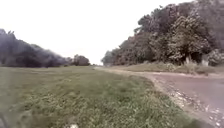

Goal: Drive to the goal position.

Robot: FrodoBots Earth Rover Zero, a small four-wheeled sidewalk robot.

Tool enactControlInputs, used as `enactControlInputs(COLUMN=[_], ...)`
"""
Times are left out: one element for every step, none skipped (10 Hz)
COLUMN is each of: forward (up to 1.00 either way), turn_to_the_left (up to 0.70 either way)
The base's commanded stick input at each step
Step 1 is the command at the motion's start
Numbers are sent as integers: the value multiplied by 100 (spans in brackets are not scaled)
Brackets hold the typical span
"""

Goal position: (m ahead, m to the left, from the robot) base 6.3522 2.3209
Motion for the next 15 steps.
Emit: enactControlInputs(forward=[70,70,70,70,70,70,70,70,70,70,70,70,70,70,70], turn_to_the_left=[0,0,0,0,0,0,0,0,0,0,0,0,0,0,0])
